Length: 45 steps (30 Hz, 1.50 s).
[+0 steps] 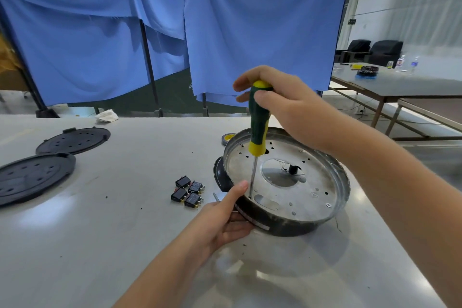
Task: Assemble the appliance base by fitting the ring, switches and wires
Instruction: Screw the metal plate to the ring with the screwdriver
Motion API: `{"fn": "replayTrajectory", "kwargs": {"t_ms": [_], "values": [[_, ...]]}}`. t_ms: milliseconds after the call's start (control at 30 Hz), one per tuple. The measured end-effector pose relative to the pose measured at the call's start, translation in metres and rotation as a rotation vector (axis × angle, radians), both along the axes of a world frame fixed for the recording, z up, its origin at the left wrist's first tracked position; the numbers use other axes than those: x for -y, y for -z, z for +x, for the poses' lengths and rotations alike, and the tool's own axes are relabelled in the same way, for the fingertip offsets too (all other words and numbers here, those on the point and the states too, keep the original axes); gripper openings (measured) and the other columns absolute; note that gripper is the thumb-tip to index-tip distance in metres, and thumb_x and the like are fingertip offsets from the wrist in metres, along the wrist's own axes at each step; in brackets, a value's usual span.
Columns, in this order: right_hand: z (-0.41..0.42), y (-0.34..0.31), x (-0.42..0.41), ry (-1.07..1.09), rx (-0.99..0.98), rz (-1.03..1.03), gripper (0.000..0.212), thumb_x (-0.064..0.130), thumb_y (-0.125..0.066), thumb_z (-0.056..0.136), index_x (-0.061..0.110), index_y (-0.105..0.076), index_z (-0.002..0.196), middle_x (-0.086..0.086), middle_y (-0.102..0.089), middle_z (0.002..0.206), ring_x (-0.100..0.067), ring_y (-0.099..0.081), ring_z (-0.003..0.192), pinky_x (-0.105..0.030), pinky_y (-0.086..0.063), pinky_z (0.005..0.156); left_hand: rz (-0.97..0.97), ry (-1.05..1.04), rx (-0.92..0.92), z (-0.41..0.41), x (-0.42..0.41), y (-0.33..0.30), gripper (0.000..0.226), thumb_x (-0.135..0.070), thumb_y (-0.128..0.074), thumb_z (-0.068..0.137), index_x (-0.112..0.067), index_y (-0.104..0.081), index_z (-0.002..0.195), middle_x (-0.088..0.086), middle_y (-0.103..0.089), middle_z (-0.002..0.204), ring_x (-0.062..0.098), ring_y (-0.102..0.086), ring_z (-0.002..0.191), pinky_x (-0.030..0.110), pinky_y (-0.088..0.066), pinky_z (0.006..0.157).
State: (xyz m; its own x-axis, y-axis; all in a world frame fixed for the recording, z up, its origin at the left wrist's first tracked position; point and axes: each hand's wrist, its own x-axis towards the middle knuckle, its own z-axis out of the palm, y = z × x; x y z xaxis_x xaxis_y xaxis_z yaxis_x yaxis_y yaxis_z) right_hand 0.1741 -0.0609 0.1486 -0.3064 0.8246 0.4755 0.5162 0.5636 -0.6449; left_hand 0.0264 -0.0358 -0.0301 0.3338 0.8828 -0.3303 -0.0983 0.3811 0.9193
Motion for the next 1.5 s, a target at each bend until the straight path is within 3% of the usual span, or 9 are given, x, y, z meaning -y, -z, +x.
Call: {"fn": "replayTrajectory", "kwargs": {"t_ms": [200, 300, 433, 633, 700, 900, 1133, 1367, 1500], "values": [[0.004, 0.000, -0.003, 0.127, 0.079, 0.214, 0.021, 0.045, -0.070, 0.081, 0.027, -0.065, 0.092, 0.004, -0.060, 0.076, -0.012, -0.057, 0.067, -0.025, -0.050, 0.068, 0.021, -0.020, -0.017, 0.001, 0.002, 0.000, 0.091, -0.067, -0.078, 0.038, -0.002, -0.070, 0.101, 0.016, -0.075, 0.088, 0.026, -0.074, 0.084, 0.029, -0.059, 0.069], [0.002, 0.002, -0.006, 0.437, 0.313, 0.449, 0.058, 0.074, -0.056, 0.071, 0.017, -0.048, 0.072, 0.005, -0.046, 0.063, -0.014, -0.041, 0.056, -0.026, -0.032, 0.052, 0.029, -0.027, -0.026, 0.002, 0.002, 0.000, 0.090, -0.068, -0.077, 0.038, -0.002, -0.071, 0.099, 0.016, -0.075, 0.088, 0.024, -0.074, 0.083, 0.028, -0.059, 0.069], [-0.003, 0.004, -0.005, 0.618, 0.504, 0.496, 0.063, 0.078, -0.037, 0.079, 0.015, -0.040, 0.072, 0.004, -0.042, 0.061, -0.013, -0.037, 0.052, -0.026, -0.025, 0.048, 0.037, -0.040, -0.025, 0.003, 0.003, 0.000, 0.087, -0.067, -0.076, 0.039, -0.002, -0.072, 0.095, 0.017, -0.075, 0.086, 0.024, -0.074, 0.082, 0.028, -0.059, 0.067], [0.001, 0.008, -0.005, -0.035, -0.204, 0.074, 0.016, 0.031, -0.050, 0.097, 0.016, -0.055, 0.096, -0.016, -0.065, 0.100, -0.027, -0.066, 0.093, -0.040, -0.057, 0.081, 0.029, -0.043, -0.014, 0.002, 0.003, -0.001, 0.087, -0.067, -0.077, 0.042, -0.001, -0.071, 0.099, 0.017, -0.075, 0.088, 0.025, -0.074, 0.083, 0.031, -0.059, 0.071], [0.000, 0.013, -0.006, -0.177, -0.472, -0.049, 0.014, 0.031, -0.061, 0.086, 0.018, -0.062, 0.084, -0.010, -0.068, 0.089, -0.023, -0.070, 0.085, -0.034, -0.058, 0.079, 0.026, -0.047, -0.008, 0.002, 0.002, -0.001, 0.086, -0.066, -0.077, 0.043, -0.001, -0.071, 0.100, 0.017, -0.075, 0.089, 0.025, -0.074, 0.083, 0.030, -0.060, 0.070], [-0.019, 0.020, -0.014, 0.033, -0.652, 0.040, 0.033, 0.036, -0.061, 0.090, 0.015, -0.049, 0.068, 0.001, -0.052, 0.055, -0.015, -0.051, 0.051, -0.027, -0.049, 0.055, 0.031, -0.061, -0.010, 0.004, 0.004, -0.001, 0.086, -0.066, -0.076, 0.039, -0.001, -0.072, 0.095, 0.017, -0.075, 0.086, 0.025, -0.074, 0.082, 0.030, -0.059, 0.070], [-0.046, 0.024, -0.012, 0.311, -0.397, 0.202, 0.016, 0.020, -0.039, 0.097, 0.017, -0.045, 0.082, 0.004, -0.045, 0.064, -0.005, -0.038, 0.051, -0.019, -0.035, 0.049, 0.033, -0.072, 0.003, 0.004, 0.004, 0.000, 0.086, -0.066, -0.076, 0.040, 0.000, -0.071, 0.094, 0.016, -0.075, 0.085, 0.024, -0.074, 0.082, 0.030, -0.059, 0.071], [0.000, 0.003, -0.008, 0.027, -0.005, -0.013, 0.023, 0.015, -0.035, 0.101, 0.028, -0.052, 0.109, -0.021, -0.060, 0.102, -0.046, -0.056, 0.100, -0.058, -0.048, 0.089, 0.023, -0.053, 0.003, 0.002, 0.002, 0.001, 0.087, -0.068, -0.079, 0.040, -0.001, -0.072, 0.095, 0.016, -0.075, 0.088, 0.024, -0.074, 0.083, 0.028, -0.059, 0.066], [0.011, -0.003, -0.014, 0.111, 0.144, 0.091, 0.010, 0.031, -0.053, 0.096, 0.026, -0.056, 0.104, -0.002, -0.063, 0.091, -0.027, -0.061, 0.083, -0.034, -0.052, 0.080, 0.019, -0.050, 0.001, 0.001, 0.002, 0.002, 0.089, -0.069, -0.079, 0.041, -0.001, -0.071, 0.098, 0.017, -0.075, 0.089, 0.025, -0.074, 0.084, 0.027, -0.058, 0.066]]}}
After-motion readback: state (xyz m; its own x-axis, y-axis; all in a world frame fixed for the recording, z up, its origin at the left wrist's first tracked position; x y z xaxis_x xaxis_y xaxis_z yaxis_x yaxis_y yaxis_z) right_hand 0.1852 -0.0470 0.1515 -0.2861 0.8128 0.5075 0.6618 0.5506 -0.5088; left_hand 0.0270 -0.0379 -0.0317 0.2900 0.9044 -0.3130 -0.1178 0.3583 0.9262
